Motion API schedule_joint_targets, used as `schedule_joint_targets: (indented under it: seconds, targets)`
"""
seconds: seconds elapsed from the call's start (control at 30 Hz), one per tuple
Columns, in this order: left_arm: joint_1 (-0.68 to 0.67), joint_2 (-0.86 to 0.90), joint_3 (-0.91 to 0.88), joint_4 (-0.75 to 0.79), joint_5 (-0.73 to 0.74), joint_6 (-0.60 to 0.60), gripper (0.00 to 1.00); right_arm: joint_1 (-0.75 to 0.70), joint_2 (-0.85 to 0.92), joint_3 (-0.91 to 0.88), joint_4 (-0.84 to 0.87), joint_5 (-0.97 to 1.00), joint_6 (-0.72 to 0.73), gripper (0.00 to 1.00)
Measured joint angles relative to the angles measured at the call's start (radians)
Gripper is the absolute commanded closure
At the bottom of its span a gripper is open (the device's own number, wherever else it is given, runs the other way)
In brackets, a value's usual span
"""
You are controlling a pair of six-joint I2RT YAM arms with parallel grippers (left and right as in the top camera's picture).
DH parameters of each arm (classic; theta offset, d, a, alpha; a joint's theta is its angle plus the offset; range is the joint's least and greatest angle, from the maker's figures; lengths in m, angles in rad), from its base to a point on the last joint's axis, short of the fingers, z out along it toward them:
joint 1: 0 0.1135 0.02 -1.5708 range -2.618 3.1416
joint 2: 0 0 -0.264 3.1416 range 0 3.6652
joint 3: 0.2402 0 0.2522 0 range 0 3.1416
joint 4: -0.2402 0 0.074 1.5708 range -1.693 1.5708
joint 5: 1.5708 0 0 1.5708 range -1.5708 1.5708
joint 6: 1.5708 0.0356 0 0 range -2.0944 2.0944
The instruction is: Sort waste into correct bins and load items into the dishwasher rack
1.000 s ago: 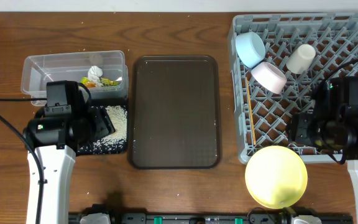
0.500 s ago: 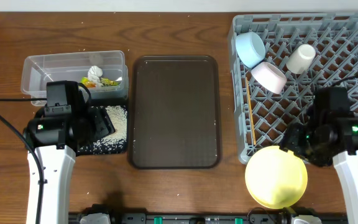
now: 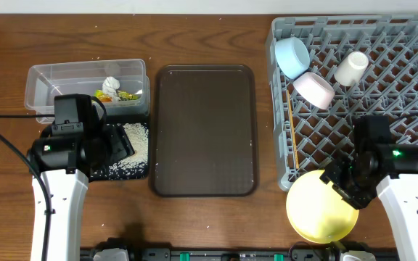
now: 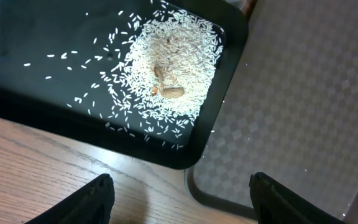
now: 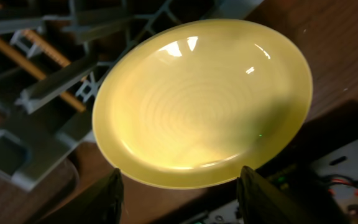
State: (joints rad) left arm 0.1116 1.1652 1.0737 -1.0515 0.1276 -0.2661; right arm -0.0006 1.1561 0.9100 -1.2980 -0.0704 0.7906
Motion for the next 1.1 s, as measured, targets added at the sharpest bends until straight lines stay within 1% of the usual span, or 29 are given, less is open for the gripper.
schedule_joint_targets:
  seconds: [0.2, 0.37, 0.47, 0.83, 1.0, 1.1]
  targets:
    - [0.000, 0.000, 0.000, 0.000, 0.000, 0.000, 0.28, 0.000, 0.000, -0.091, 0.091, -0.007, 0.089, 0.44]
    - [0.000, 0.000, 0.000, 0.000, 0.000, 0.000, 0.28, 0.000, 0.000, -0.147, 0.223, -0.068, 0.142, 0.45]
    - [0.000, 0.000, 0.000, 0.000, 0.000, 0.000, 0.28, 0.000, 0.000, -0.168, 0.259, -0.097, 0.168, 0.45]
    - [0.000, 0.000, 0.000, 0.000, 0.000, 0.000, 0.28, 0.000, 0.000, -0.180, 0.290, -0.105, 0.245, 0.48]
    - [0.000, 0.000, 0.000, 0.000, 0.000, 0.000, 0.28, 0.000, 0.000, -0.180, 0.238, -0.061, 0.251, 0.48]
    - [0.000, 0.000, 0.000, 0.000, 0.000, 0.000, 0.28, 0.000, 0.000, -0.180, 0.224, -0.029, 0.231, 0.47]
